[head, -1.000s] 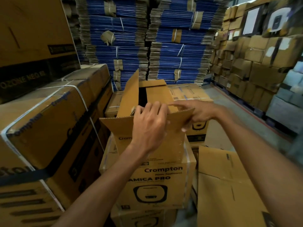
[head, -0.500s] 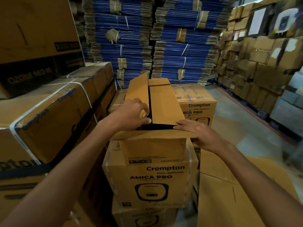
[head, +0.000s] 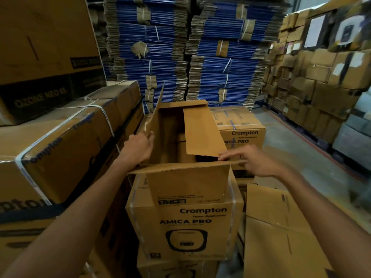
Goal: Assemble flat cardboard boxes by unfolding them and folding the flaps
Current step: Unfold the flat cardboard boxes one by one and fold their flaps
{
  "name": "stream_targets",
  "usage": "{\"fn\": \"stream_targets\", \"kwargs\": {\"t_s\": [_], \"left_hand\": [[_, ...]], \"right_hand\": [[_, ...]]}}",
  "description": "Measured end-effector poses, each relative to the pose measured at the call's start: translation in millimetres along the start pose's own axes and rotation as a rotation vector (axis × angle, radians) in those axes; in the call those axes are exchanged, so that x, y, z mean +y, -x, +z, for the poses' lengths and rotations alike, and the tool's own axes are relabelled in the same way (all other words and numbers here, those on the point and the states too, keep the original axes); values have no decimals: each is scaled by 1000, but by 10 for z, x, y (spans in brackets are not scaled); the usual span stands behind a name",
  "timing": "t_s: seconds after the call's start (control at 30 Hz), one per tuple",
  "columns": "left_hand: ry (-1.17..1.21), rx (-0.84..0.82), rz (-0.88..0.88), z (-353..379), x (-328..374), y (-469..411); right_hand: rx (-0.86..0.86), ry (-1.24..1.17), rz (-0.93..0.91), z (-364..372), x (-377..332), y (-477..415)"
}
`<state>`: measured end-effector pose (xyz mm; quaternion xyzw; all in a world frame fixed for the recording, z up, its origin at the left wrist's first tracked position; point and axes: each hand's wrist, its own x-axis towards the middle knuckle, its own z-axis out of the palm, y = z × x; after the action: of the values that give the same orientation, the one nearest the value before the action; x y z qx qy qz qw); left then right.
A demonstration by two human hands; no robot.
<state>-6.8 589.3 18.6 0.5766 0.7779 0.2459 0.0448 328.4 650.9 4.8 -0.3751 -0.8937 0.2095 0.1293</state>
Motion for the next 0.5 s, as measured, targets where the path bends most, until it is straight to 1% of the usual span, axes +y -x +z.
{"fn": "stream_targets", "kwargs": {"t_s": [0.1,0.23,0.3,0.33,0.37,0.4,0.47,0.5], "left_hand": [[119,6,-91,-26,34,8],[239,34,-173,11,77,120],[348,21,-170,22,97,239],[417,-1,-145,35,126,320],[458,-31,-135,65,171,395],[459,-49,-135,104,240,466],[382,-46,-106,217,428,566],[339,-34,-65,293,541,598]], "right_hand": [[-3,-249,47,-327,-147,-13],[-152,-495,76,-722,-251,-154],[-212,-612,121,-923,-291,-218],[-209,-627,133,-1025,-331,-251],[-183,-585,143,-1114,-387,-292],[-127,-470,147,-1181,-469,-349],[4,-148,131,-1196,-728,-506],[30,-57,107,-1124,-913,-588]]}}
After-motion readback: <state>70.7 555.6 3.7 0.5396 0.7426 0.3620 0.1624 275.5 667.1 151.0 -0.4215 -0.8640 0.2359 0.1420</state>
